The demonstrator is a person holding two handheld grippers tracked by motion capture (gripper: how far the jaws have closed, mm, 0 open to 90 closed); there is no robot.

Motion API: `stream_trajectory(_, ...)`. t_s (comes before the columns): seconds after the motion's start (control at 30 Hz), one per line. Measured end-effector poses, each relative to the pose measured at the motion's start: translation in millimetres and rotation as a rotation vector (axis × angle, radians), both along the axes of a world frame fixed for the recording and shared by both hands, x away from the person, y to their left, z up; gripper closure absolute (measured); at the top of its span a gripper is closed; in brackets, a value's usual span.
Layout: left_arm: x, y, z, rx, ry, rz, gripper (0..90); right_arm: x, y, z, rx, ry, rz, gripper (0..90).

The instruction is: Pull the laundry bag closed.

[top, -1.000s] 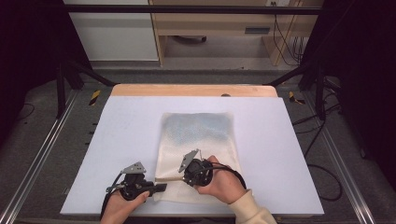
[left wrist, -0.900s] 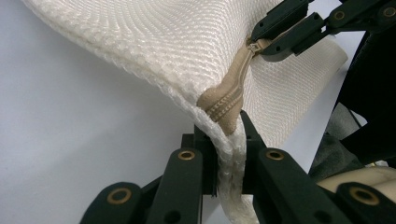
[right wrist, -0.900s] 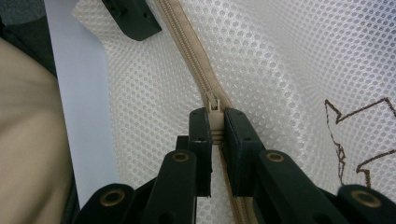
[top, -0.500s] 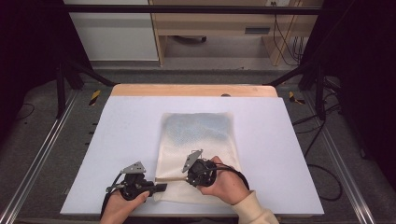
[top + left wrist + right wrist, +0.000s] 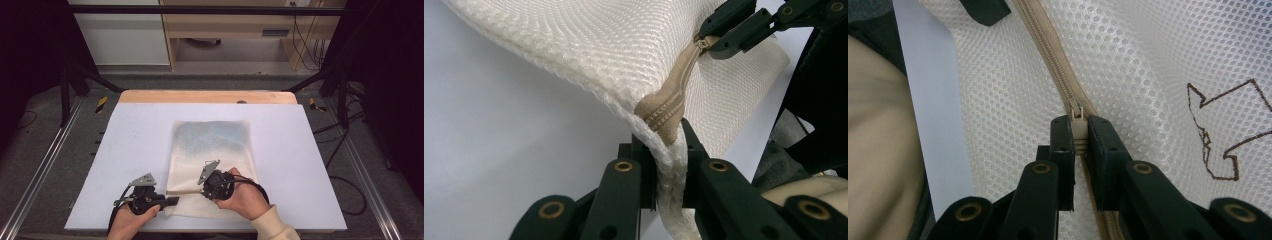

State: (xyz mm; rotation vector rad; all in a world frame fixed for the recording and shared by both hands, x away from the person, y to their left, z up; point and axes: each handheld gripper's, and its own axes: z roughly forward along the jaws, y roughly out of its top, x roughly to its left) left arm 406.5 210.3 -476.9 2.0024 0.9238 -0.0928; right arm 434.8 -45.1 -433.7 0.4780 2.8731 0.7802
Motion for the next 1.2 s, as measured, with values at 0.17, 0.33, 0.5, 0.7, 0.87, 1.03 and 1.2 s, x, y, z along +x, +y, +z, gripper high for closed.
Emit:
stream_trajectory(0.17,0.4,0.0,0.5,-0.002,0.002,-0.002,83.2,-1.3,-0.4,0.5,0.002,-0.002,-0.001,82.1)
stream_trajectory(0.33,0.4,-0.4,0.3,-0.001,0.000,-0.005,83.3,-1.5,-4.2,0.4,0.002,0.000,-0.004,82.1)
stream_trajectory(0.5,-0.2,-0.9,0.4,-0.002,0.003,-0.004,83.3,-3.4,-11.0,-0.2,0.001,0.002,-0.015,82.1)
stream_trajectory(0.7,-0.2,-0.7,0.2,-0.001,0.003,-0.005,83.2,-4.1,-15.9,-2.2,0.016,0.003,-0.026,82.0)
stream_trajectory(0.87,-0.3,-0.7,0.5,-0.003,0.001,-0.005,83.3,-4.6,-19.0,-2.6,0.024,0.006,-0.036,82.0)
stream_trajectory(1.03,-0.2,-0.4,0.6,-0.002,0.002,-0.006,83.3,-5.5,-22.6,-2.6,0.017,0.001,-0.045,82.0)
stream_trajectory(1.2,-0.1,-0.5,0.5,-0.002,0.002,-0.005,83.3,-5.6,-26.6,-2.6,0.023,-0.002,-0.051,82.0)
